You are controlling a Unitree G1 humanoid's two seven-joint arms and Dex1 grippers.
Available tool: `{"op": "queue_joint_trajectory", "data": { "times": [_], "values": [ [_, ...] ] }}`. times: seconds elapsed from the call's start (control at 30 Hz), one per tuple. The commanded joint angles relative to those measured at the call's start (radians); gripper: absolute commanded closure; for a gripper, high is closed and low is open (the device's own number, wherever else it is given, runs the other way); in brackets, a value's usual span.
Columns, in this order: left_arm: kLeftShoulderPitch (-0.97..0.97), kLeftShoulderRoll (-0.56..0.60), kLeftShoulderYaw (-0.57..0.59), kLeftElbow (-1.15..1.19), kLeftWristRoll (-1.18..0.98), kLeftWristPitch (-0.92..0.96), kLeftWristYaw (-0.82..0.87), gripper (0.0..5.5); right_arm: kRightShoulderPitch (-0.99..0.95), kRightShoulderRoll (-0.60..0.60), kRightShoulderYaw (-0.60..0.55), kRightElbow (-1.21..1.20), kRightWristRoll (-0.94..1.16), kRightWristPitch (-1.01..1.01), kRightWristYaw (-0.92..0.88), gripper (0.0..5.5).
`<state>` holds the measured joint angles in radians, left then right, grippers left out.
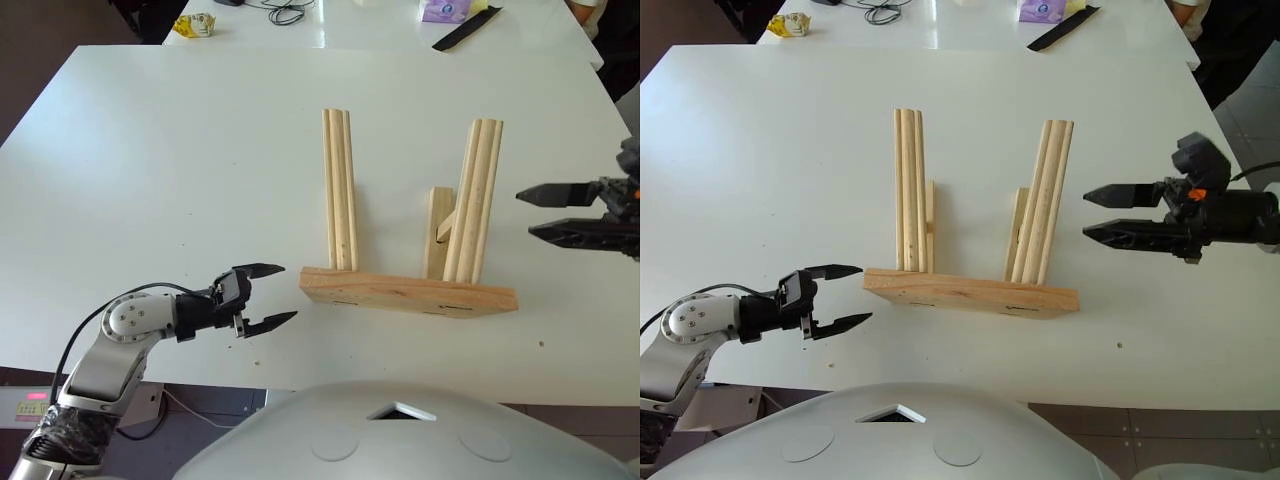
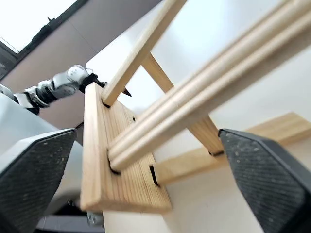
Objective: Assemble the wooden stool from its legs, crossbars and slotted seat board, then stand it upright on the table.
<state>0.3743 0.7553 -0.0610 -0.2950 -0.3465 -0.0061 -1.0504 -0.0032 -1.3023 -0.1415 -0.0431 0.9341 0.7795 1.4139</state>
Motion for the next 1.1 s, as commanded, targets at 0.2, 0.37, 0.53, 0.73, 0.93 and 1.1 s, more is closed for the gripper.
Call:
{"op": "queue_joint_trajectory", "data": {
  "times": [0.2, 0.37, 0.53, 0.73, 0.93, 1.1],
  "values": [
    [-0.106, -0.090, -0.081, 0.060, 0.086, -0.040, 0.046, 1.33, 0.333, 0.043, 0.045, -0.082, -0.405, -0.469, 0.107, 0.10],
    [-0.112, -0.108, -0.115, 0.082, 0.098, -0.058, 0.034, 1.33, 0.318, 0.166, 0.070, -0.150, -0.466, -0.539, -0.001, 0.10],
    [-0.074, -0.085, -0.125, 0.069, 0.078, -0.057, -0.006, 1.33, 0.334, 0.230, 0.097, -0.147, -0.531, -0.607, -0.042, 0.10],
    [-0.103, -0.119, -0.156, 0.116, 0.104, -0.063, -0.002, 1.78, 0.284, 0.309, 0.168, -0.064, -0.622, -0.692, -0.082, 0.10],
    [-0.130, -0.142, -0.187, 0.160, 0.121, -0.084, -0.008, 2.75, 0.270, 0.387, 0.211, -0.057, -0.655, -0.709, -0.139, 0.10],
    [-0.137, -0.134, -0.192, 0.182, 0.114, -0.091, -0.026, 3.62, 0.290, 0.400, 0.205, -0.062, -0.647, -0.702, -0.158, 0.57]
  ]
}}
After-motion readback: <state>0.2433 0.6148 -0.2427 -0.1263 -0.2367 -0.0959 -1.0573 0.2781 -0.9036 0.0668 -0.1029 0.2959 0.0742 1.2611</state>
